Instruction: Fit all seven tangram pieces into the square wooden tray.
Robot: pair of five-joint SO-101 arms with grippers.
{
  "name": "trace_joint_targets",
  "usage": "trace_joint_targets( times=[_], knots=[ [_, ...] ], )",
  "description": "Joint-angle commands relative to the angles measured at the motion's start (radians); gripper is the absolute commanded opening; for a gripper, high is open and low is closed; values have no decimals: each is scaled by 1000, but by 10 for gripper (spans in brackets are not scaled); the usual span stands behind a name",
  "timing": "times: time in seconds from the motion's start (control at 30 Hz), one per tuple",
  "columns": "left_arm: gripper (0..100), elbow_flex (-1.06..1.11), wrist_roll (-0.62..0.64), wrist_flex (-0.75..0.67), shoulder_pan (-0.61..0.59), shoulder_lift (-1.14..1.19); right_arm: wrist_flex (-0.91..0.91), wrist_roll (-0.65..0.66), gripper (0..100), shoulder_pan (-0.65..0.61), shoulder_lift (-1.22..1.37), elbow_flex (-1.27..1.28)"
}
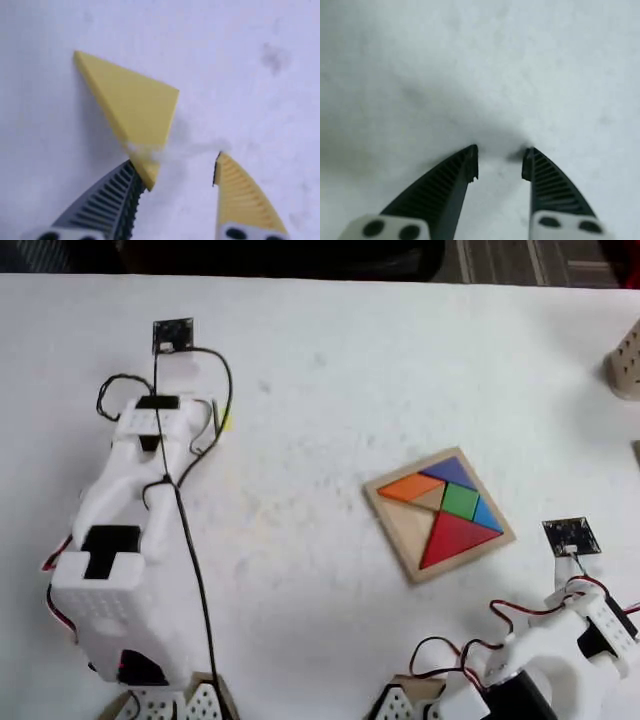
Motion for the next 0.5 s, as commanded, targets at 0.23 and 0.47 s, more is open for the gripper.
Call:
trace_joint_targets(
  times=[0.23,0.47],
  knots=[
    [245,-54,25,2,-8,-8,2,14,159,10,7,23],
    [249,-58,91,-26,-36,-4,10,163,159,18,5,64]
  ],
)
